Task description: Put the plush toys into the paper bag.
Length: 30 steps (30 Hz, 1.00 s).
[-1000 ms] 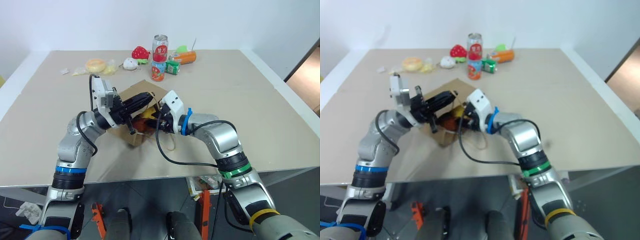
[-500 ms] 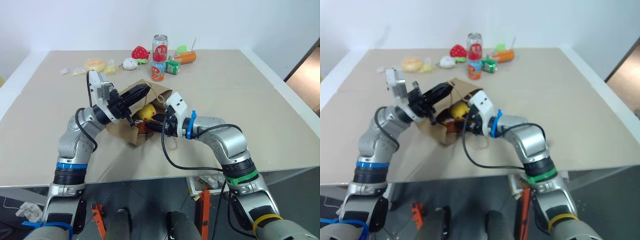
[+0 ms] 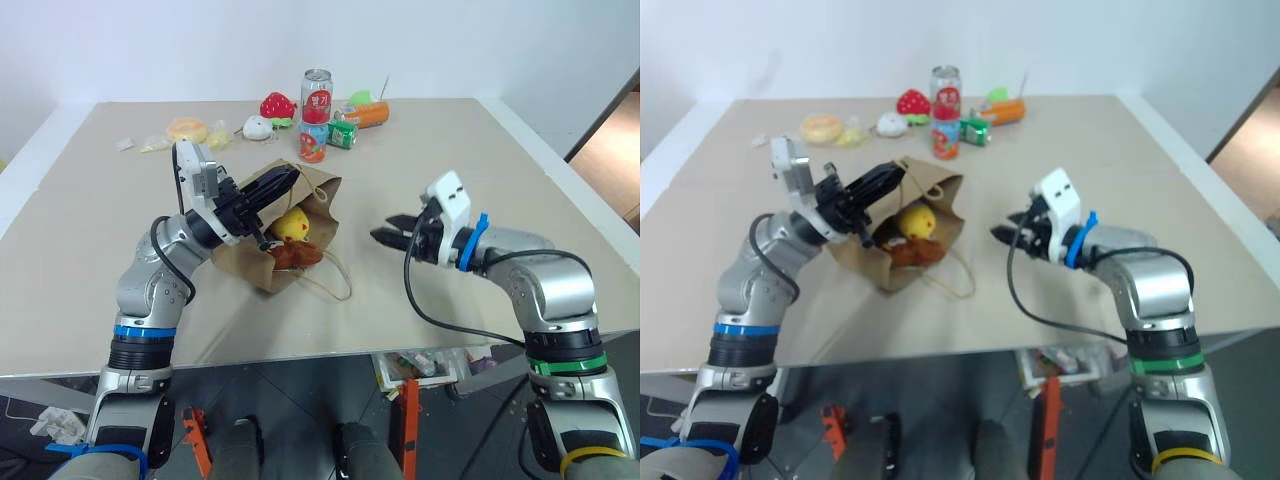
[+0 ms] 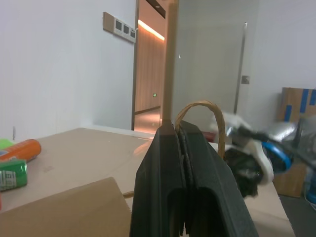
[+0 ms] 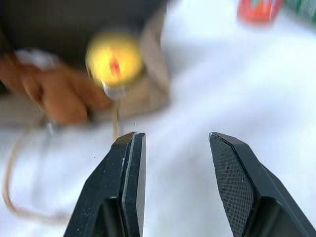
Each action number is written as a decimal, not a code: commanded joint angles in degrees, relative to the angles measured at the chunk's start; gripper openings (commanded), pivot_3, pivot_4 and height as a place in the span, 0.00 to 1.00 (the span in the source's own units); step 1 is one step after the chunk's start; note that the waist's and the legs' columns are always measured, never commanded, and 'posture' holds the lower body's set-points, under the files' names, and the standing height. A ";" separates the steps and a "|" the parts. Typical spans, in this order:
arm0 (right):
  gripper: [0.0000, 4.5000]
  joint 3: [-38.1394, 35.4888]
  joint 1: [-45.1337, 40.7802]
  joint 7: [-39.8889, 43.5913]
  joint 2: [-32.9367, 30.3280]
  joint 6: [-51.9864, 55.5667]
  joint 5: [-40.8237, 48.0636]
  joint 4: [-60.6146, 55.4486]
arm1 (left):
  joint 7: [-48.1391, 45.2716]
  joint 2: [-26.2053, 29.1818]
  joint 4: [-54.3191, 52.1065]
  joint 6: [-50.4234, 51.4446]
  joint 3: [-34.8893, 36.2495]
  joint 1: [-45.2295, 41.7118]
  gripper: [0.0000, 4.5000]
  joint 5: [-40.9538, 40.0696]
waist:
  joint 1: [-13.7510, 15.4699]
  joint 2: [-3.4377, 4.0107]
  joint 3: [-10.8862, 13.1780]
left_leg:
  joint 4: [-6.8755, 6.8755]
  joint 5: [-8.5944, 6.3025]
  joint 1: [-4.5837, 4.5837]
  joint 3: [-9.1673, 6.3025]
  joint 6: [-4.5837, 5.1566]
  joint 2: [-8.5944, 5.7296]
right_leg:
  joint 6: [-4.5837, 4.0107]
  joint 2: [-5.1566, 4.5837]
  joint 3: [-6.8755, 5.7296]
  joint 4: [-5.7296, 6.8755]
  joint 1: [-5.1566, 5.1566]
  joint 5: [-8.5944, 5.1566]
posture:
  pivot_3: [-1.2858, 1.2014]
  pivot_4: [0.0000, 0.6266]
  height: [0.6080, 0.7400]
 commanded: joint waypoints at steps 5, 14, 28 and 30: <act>0.51 4.39 2.03 -3.45 5.49 2.36 0.47 -3.90 | -0.55 0.30 -1.57 -0.54 0.88 -0.82 0.00 -0.49 | 0.11 0.01 0.01 | 0.06 0.00 -0.03 0.03 0.00 -0.01 | 0.04 -0.02 0.04 0.00 0.01 0.03 | 0.52 0.24 1.00; 0.51 10.59 1.31 -5.62 8.37 0.17 -3.71 -0.90 | -0.47 0.50 -2.82 -0.55 0.74 0.35 0.00 -0.32 | 0.19 0.00 0.00 | 0.07 0.00 -0.03 0.03 0.00 -0.01 | 0.05 -0.03 0.03 -0.02 0.03 0.02 | 0.52 0.24 1.00; 0.02 8.21 -0.55 -4.64 4.97 -3.78 -6.39 2.68 | 0.38 0.74 -3.90 0.26 1.17 0.73 0.00 -0.87 | 0.20 0.00 0.00 | 0.07 0.00 -0.02 0.03 0.00 -0.01 | 0.03 -0.02 0.03 -0.01 0.05 0.04 | 0.52 0.24 1.00; 0.02 6.27 -1.30 -4.40 4.19 -2.85 -5.12 2.10 | 1.50 0.52 -3.95 1.49 1.73 0.32 0.00 -1.82 | 0.26 0.00 0.00 | 0.07 0.00 -0.03 0.03 0.00 -0.01 | 0.04 -0.02 0.03 -0.02 0.04 0.04 | 0.52 0.24 1.00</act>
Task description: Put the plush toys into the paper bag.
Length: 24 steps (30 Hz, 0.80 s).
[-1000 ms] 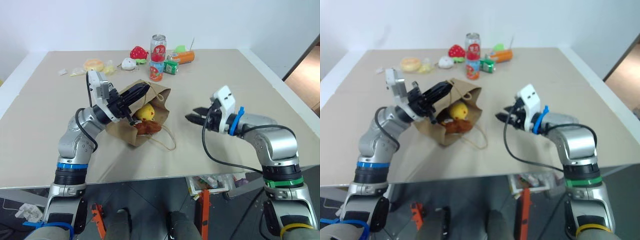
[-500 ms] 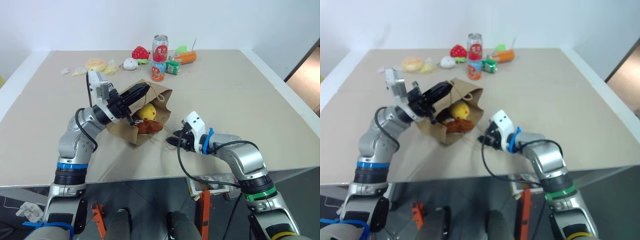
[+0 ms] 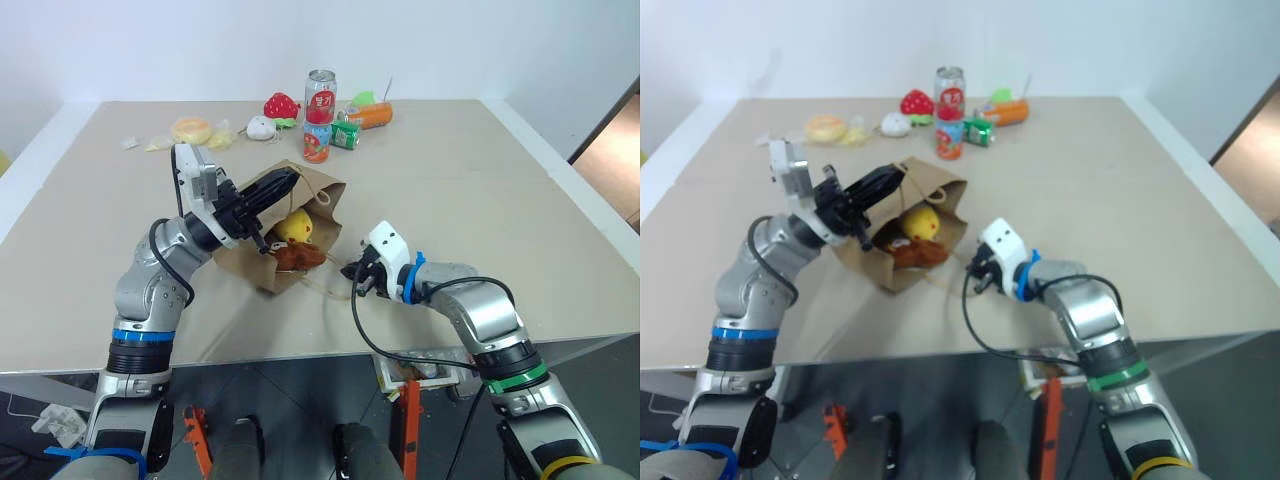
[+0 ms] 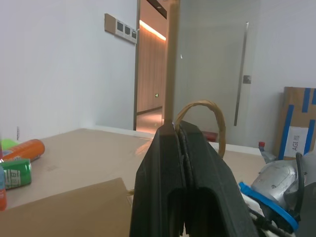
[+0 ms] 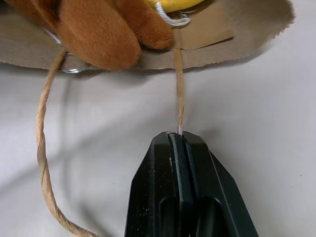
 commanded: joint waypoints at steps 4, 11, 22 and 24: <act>0.02 -16.28 -4.20 7.13 -4.22 5.90 14.72 -9.23 | 10.97 0.45 -2.55 16.63 4.56 -5.21 0.00 -11.37 | 0.04 -0.01 0.06 | 0.00 0.00 0.02 -0.01 0.00 0.00 | 0.00 0.01 0.00 0.00 0.00 0.00 | 0.52 0.24 1.00; 0.02 -24.20 -6.23 10.91 -6.39 10.79 27.97 -15.78 | 24.22 0.21 2.57 30.90 10.74 -11.71 0.00 -22.22 | 0.02 -0.02 0.06 | 0.00 0.01 -0.07 -0.11 0.03 -0.01 | 0.11 0.01 -0.02 0.00 0.01 -0.04 | 0.52 0.24 1.00; 0.15 -21.44 -7.35 1.72 -3.77 7.85 22.49 -8.43 | 29.80 0.79 4.34 40.55 11.94 -11.20 0.53 -26.96 | -0.01 -0.02 0.06 | 0.00 -0.01 0.06 -0.12 0.02 -0.02 | 0.04 0.01 -0.05 0.00 0.13 -0.02 | 0.52 0.24 1.00; 0.31 -21.76 -7.96 1.37 -3.80 7.98 22.66 -7.63 | 30.07 0.60 4.31 40.03 12.37 -11.42 0.71 -26.72 | -0.03 -0.03 0.06 | -0.02 -0.01 0.04 -0.12 0.02 -0.03 | 0.05 0.01 -0.05 0.00 0.10 -0.04 | 0.52 0.24 1.00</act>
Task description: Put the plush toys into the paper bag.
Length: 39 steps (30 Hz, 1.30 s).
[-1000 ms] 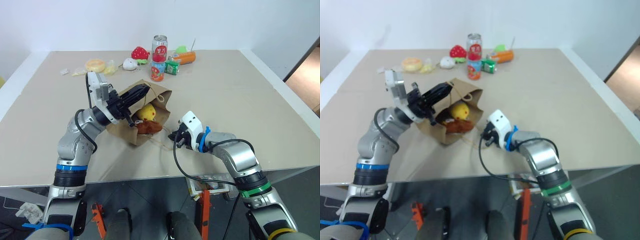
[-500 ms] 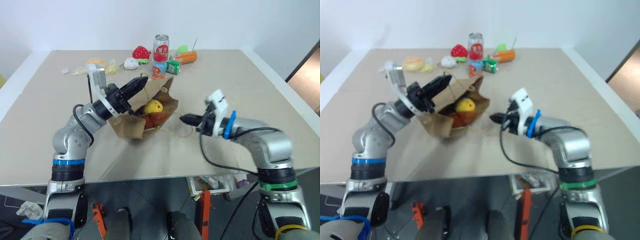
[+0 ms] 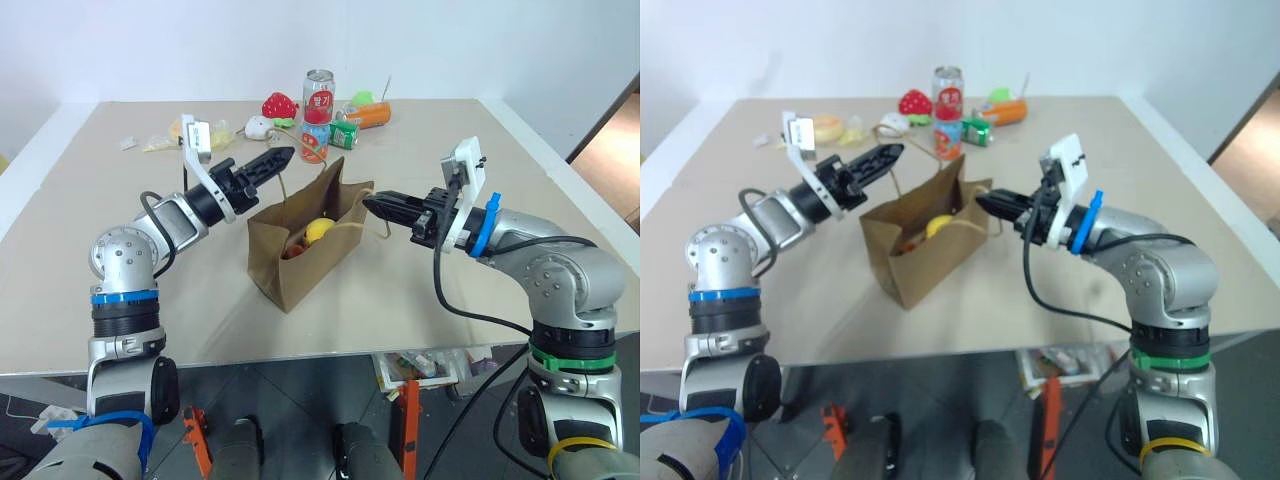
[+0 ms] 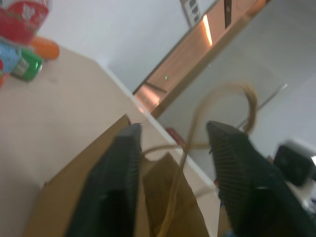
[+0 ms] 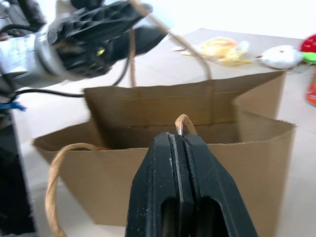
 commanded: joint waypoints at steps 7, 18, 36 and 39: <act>0.65 -3.11 -4.37 -5.20 0.77 -0.57 0.29 5.90 | -1.31 0.39 -0.24 0.42 5.26 0.03 1.00 -5.44 | 0.00 0.00 0.00 | 0.00 -0.01 -0.01 0.00 -0.01 0.00 | -0.02 0.00 0.00 0.00 -0.03 0.00 | 0.52 0.24 1.00; 0.65 -18.60 -6.65 -5.06 2.67 0.93 17.85 7.82 | -10.21 6.58 0.89 7.83 9.96 4.11 1.00 -14.80 | -0.01 0.00 0.00 | -0.01 0.00 -0.02 0.00 -0.01 0.00 | -0.01 0.00 0.00 0.00 -0.02 -0.01 | 0.52 0.24 1.00; 0.65 -9.44 20.15 -0.43 -9.40 1.85 13.81 -8.97 | -42.45 20.06 -15.13 -19.04 -1.57 30.58 1.00 12.92 | 0.03 0.01 -0.01 | -0.16 -0.13 -0.27 0.17 -0.20 0.01 | -0.20 -0.12 0.04 -0.02 -0.48 -0.16 | 0.52 0.24 1.00; 0.54 -4.29 19.27 -0.94 -8.12 -0.51 10.89 -9.79 | -45.22 20.17 -16.12 -25.68 -5.18 32.10 1.00 19.15 | -0.04 0.01 -0.01 | -0.07 -0.14 -0.25 0.16 -0.21 0.02 | -0.22 -0.11 0.03 -0.03 -0.48 -0.09 | 0.52 0.24 1.00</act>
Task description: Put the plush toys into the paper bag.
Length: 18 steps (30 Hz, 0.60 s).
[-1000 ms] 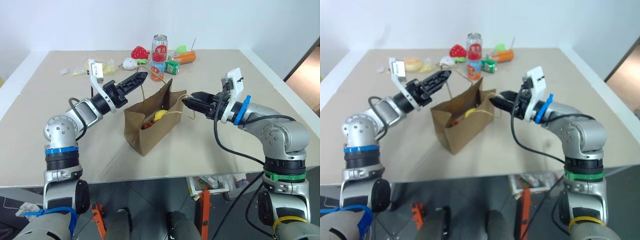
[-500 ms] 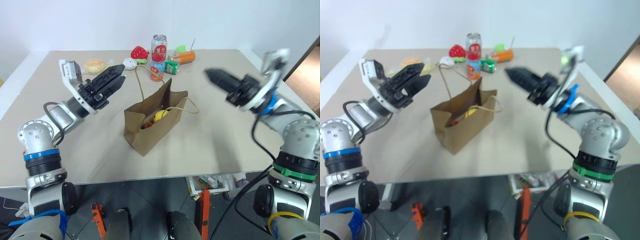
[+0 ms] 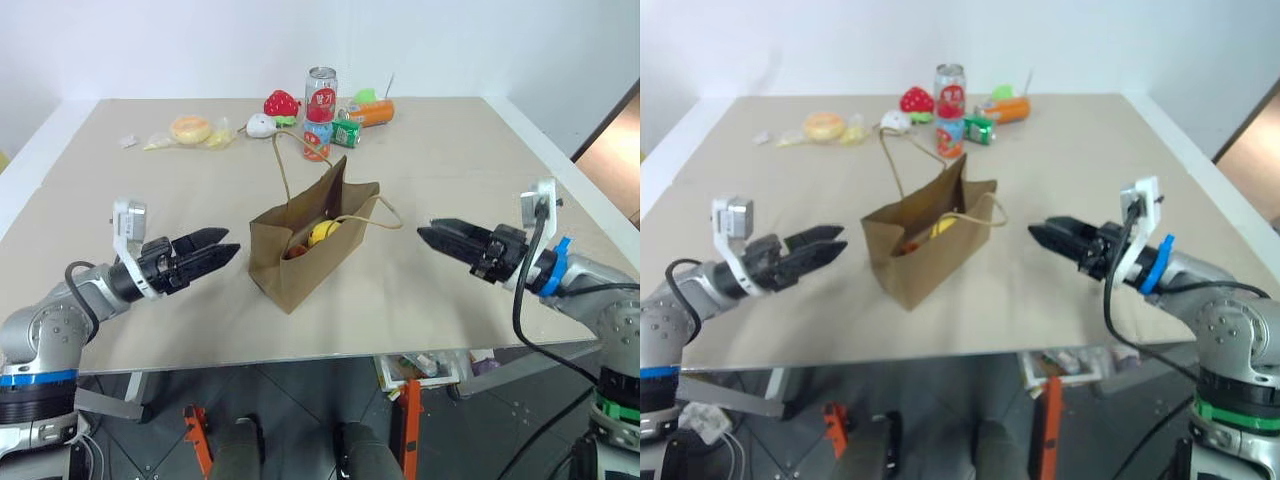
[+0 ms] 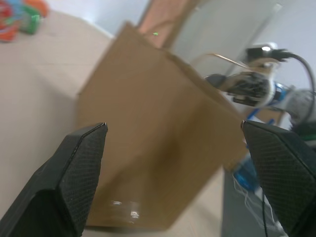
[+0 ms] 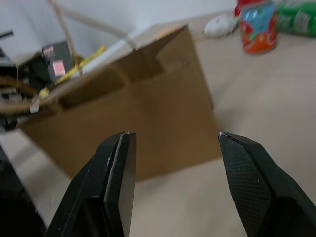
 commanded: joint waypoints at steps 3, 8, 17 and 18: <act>0.24 9.28 -2.86 -0.17 2.62 -4.84 -4.26 -3.36 | -5.77 0.53 -1.79 -17.80 -6.08 2.54 1.00 14.49 | -0.05 -0.01 -0.01 | 0.05 -0.03 0.03 0.02 -0.05 0.00 | -0.09 -0.02 0.01 -0.01 -0.02 0.09 | 0.52 0.24 1.00; 0.00 13.88 -5.40 0.33 4.56 -7.17 -6.60 -2.07 | -3.70 -2.51 2.16 -22.82 -5.67 -0.30 1.00 16.54 | 0.00 -0.02 -0.01 | 0.04 -0.03 0.02 0.02 -0.05 0.00 | -0.11 -0.02 0.01 -0.01 -0.02 0.12 | 0.52 0.24 1.00; 0.00 22.94 -13.10 -1.07 10.02 -9.14 -12.23 2.64 | -4.43 -4.55 2.66 -20.59 -7.41 -2.55 1.00 14.62 | -0.01 -0.05 -0.02 | 0.03 0.02 -0.01 0.00 0.03 0.01 | -0.01 0.03 -0.01 0.00 -0.03 0.07 | 0.52 0.24 1.00; 0.00 23.56 -13.84 -1.21 10.66 -9.34 -12.85 3.34 | -4.78 -4.60 2.32 -20.09 -7.82 -2.66 1.00 14.44 | -0.02 -0.05 -0.02 | 0.03 0.02 -0.01 0.00 0.03 0.01 | -0.01 0.04 0.00 0.00 -0.04 0.07 | 0.52 0.24 1.00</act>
